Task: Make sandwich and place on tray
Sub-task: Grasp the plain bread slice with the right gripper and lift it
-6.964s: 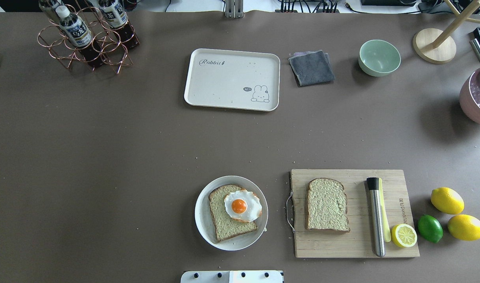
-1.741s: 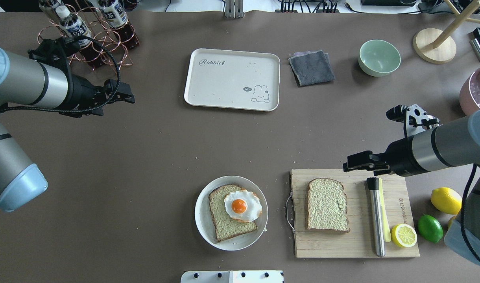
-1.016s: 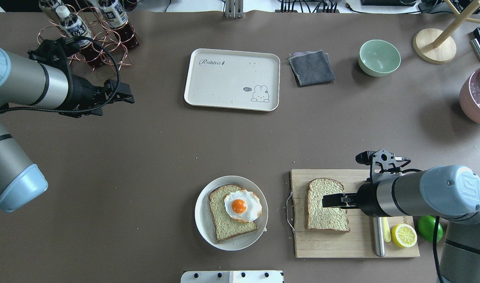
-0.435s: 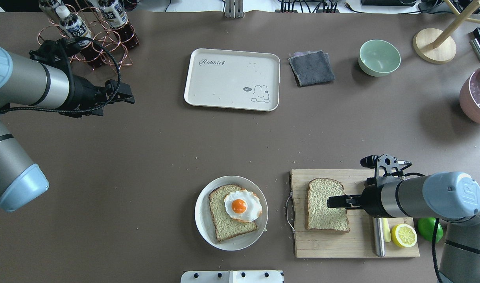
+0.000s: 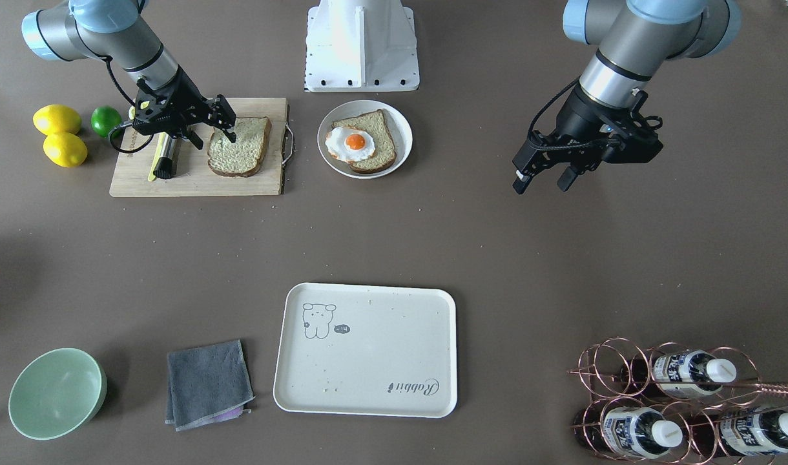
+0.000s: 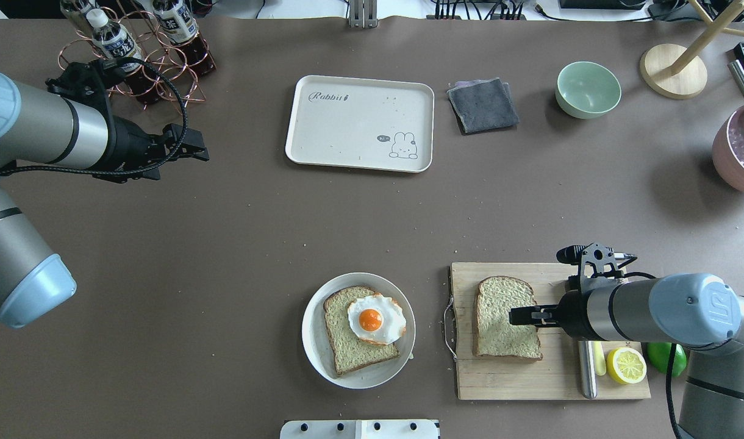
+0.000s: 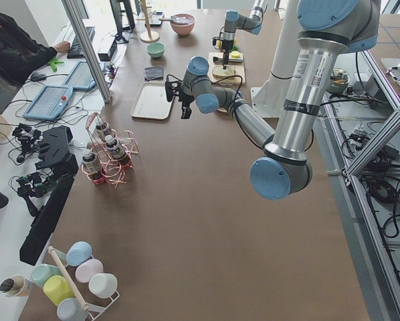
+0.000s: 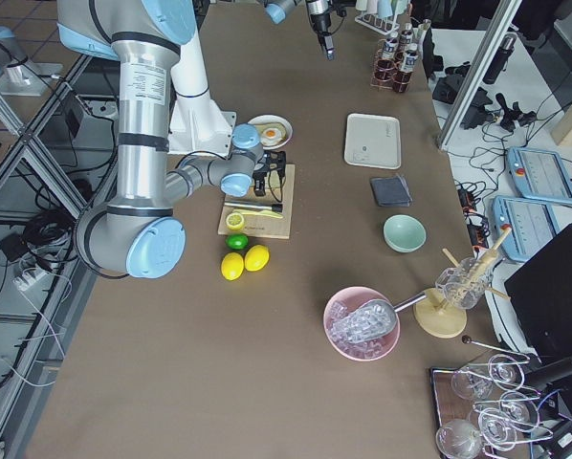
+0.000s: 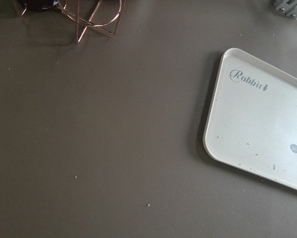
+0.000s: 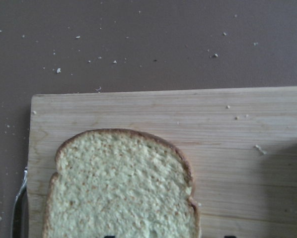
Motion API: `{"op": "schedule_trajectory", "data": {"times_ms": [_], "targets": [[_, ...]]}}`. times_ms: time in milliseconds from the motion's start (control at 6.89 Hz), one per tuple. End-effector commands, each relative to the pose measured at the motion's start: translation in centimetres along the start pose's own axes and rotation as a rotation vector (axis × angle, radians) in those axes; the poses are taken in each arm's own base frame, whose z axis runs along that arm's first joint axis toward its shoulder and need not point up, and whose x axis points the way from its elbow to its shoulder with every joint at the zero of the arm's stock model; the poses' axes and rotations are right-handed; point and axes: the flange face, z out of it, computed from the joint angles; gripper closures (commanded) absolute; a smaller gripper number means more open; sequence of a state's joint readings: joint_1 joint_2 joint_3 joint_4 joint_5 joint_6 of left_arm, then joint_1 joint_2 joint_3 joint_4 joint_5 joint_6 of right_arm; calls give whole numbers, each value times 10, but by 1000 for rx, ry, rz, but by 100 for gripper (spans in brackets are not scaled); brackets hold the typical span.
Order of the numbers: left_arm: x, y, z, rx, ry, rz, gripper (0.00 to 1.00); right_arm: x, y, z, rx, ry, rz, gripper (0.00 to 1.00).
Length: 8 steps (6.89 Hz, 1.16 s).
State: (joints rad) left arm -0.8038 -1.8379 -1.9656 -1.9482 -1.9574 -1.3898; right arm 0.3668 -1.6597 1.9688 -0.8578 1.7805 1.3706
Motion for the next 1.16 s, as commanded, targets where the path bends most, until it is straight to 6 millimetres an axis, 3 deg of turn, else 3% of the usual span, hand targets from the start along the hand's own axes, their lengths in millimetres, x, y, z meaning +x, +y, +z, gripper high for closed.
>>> {"op": "schedule_trajectory", "data": {"times_ms": [0, 580, 870, 1016], "targets": [[-1, 0, 0, 0, -1, 0, 3, 2, 0, 1, 0, 5, 5, 98], [1, 1, -1, -1, 3, 2, 3, -10, -6, -12, 12, -31, 72, 100], [3, 1, -2, 0, 6, 3, 3, -25, -14, -45, -8, -101, 76, 100], [2, 1, -1, 0, 5, 3, 3, -45, -15, -63, -29, -159, 63, 100]]}}
